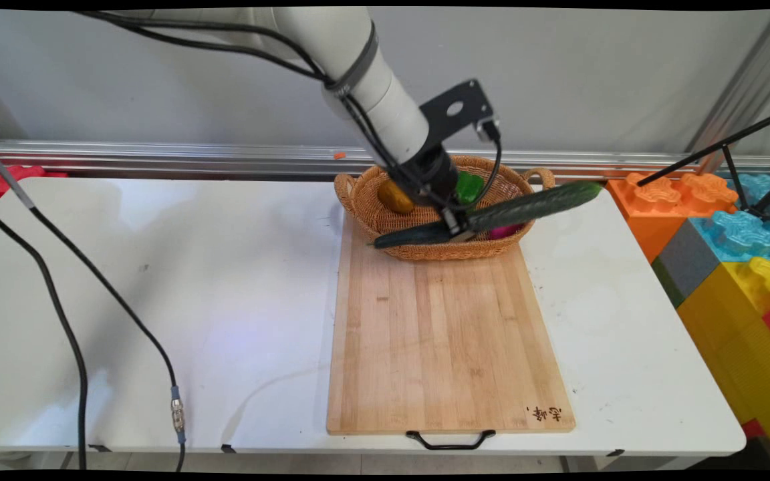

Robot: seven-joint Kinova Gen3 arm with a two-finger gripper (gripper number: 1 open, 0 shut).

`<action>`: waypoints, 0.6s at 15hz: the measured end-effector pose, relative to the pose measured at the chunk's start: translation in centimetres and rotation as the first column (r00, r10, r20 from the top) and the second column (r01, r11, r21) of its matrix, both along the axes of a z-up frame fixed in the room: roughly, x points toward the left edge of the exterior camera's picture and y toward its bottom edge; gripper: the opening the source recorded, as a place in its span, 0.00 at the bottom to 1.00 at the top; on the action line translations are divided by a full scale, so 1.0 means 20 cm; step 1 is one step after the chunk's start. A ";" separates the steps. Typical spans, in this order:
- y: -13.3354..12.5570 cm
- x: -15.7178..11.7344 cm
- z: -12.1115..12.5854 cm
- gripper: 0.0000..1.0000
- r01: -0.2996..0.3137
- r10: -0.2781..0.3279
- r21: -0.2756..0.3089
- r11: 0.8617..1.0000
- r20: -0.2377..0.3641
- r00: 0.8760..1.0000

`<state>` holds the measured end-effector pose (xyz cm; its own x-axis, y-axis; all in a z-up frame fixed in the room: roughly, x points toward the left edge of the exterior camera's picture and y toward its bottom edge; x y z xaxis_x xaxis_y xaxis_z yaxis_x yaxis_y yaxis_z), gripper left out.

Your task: Place the picked object on the cutting board

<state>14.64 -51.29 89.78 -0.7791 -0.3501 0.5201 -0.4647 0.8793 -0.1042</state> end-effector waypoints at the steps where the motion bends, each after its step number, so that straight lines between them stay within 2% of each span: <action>1: 0.02 0.01 -0.03 0.00 0.005 -0.005 0.006 1.000 0.031 0.999; 5: 0.04 0.02 -0.18 0.00 0.017 -0.021 0.032 0.999 0.109 0.994; 9: 0.04 0.03 -0.34 0.00 0.025 -0.033 0.060 0.998 0.145 0.989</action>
